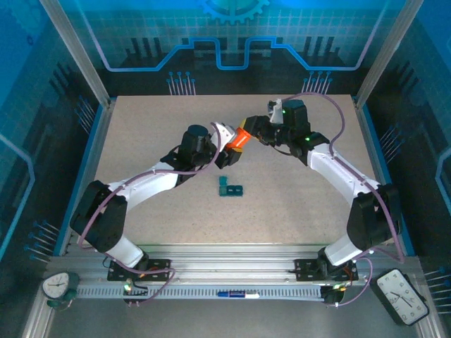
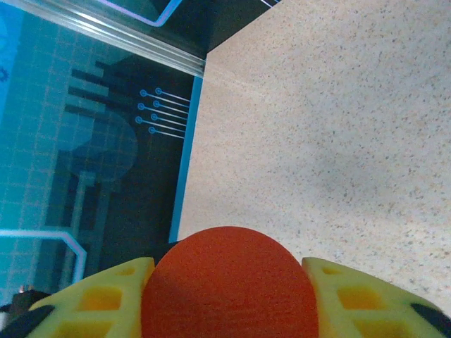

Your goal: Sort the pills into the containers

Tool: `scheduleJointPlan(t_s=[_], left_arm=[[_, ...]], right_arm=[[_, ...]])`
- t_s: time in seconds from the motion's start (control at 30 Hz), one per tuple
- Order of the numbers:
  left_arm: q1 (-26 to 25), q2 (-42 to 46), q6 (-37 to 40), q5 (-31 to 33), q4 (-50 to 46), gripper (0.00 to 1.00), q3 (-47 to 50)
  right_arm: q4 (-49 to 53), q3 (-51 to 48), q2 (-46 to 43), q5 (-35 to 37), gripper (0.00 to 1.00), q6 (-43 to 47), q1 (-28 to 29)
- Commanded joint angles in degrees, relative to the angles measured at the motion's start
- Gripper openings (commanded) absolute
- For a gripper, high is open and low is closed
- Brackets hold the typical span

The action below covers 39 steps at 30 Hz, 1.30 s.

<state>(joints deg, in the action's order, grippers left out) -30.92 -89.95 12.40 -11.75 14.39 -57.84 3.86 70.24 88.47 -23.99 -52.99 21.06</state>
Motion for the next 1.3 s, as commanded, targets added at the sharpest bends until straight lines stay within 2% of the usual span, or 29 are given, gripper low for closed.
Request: scheduleJointPlan(t_s=[0.0,0.07,0.23,0.33,0.4,0.43,0.53,0.67,0.8,0.87,1.0,1.27], left_arm=[[-0.2,0.7,-0.4,-0.5,1.3,0.00,-2.0],[0.5,1.3,-2.3,-3.1,1.3,0.00,-2.0],[4.1,2.8,-12.6,-17.1,7.1,0.00,-0.6],[5.0,3.0,-16.3,-21.5,9.0,0.00,-0.5],[5.0,3.0,-16.3,-21.6,8.7,0.00,-0.5],[5.0,3.0,-16.0,-21.1,8.6,0.00,-0.4],[5.0,3.0,-13.8,-18.8,6.5,0.00,-0.6],[4.5,2.9,-8.7,-13.7,2.3,0.00,-1.2],[2.4,2.7,-1.9,-4.7,-0.4,0.00,-1.1],[1.4,2.5,0.8,-1.0,-0.6,0.00,-0.9],[0.2,1.9,3.3,3.2,0.4,0.00,-0.3],[-0.5,1.0,4.4,3.7,-0.2,0.00,-0.9]], right_arm=[[-5.2,-2.0,-0.5,-2.2,0.36,1.1,-0.3],[-11.4,-4.2,-0.5,-5.5,0.35,2.5,-1.5],[-29.2,-8.1,1.5,-18.9,0.37,7.0,-4.8],[-33.5,-8.6,2.8,-23.6,0.37,7.0,-5.8],[-35.8,-8.4,3.5,-25.5,0.46,4.8,-6.1],[-36.9,-8.5,3.4,-25.4,0.53,3.4,-6.4],[-38.5,-9.8,1.8,-22.2,0.76,-1.1,-7.6],[-31.7,-11.1,-2.1,-14.2,0.78,-5.0,-9.2],[-9.9,-7.7,-5.4,-3.5,0.79,-5.2,-9.0],[-2.5,-6.0,-6.1,0.8,0.80,-5.6,-8.7],[1.2,-5.5,-6.6,4.4,0.83,-7.8,-7.9],[1.3,-3.2,-5.0,5.9,0.86,-8.2,-3.7]])
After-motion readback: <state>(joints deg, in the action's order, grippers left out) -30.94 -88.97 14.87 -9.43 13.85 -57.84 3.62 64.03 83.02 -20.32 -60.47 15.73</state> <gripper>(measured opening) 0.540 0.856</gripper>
